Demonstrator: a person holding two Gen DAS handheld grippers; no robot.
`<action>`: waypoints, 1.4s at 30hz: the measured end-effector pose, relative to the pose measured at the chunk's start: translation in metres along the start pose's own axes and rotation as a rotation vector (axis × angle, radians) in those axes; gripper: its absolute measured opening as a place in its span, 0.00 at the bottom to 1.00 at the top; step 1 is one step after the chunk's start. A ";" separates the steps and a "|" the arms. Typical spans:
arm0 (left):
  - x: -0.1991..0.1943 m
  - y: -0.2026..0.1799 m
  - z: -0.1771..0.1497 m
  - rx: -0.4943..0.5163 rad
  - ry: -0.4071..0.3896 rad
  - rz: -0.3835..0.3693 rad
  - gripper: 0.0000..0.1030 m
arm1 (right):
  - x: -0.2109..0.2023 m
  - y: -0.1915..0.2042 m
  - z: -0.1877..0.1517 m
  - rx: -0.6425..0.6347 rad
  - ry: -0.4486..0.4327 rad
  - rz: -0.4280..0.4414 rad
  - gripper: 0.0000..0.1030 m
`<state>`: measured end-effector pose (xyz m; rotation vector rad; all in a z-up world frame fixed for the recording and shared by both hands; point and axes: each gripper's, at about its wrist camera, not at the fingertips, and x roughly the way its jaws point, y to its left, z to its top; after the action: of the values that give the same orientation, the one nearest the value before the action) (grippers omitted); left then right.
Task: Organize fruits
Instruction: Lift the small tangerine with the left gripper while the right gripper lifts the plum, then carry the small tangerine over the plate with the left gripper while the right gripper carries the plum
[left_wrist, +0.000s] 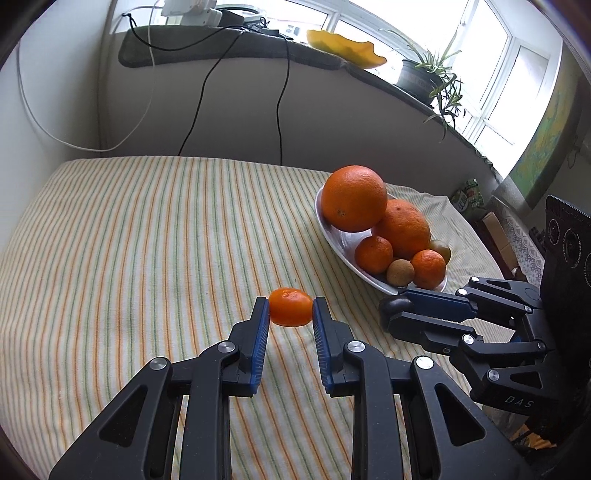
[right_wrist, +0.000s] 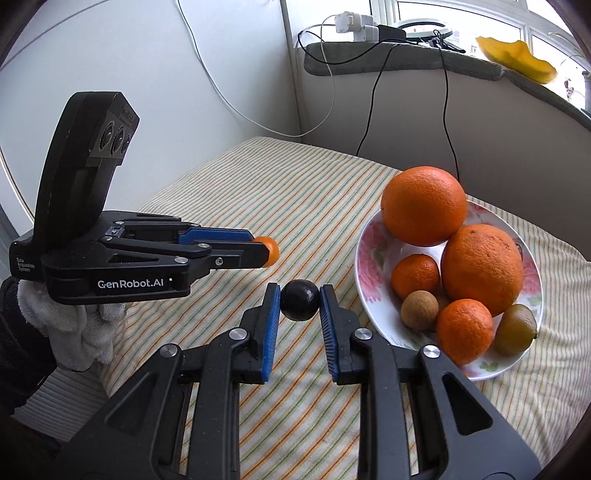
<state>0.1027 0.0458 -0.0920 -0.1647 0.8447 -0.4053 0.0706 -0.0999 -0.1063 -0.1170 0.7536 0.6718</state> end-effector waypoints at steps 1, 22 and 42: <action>0.000 -0.002 0.001 0.001 -0.004 -0.003 0.21 | -0.005 -0.003 -0.002 0.008 -0.006 0.000 0.22; 0.014 -0.054 0.022 0.044 -0.032 -0.049 0.21 | -0.072 -0.068 -0.001 0.094 -0.114 -0.075 0.22; 0.037 -0.072 0.031 0.069 -0.009 -0.061 0.21 | -0.059 -0.125 0.038 0.116 -0.132 -0.097 0.22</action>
<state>0.1280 -0.0353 -0.0754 -0.1278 0.8173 -0.4899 0.1369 -0.2162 -0.0556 -0.0027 0.6541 0.5370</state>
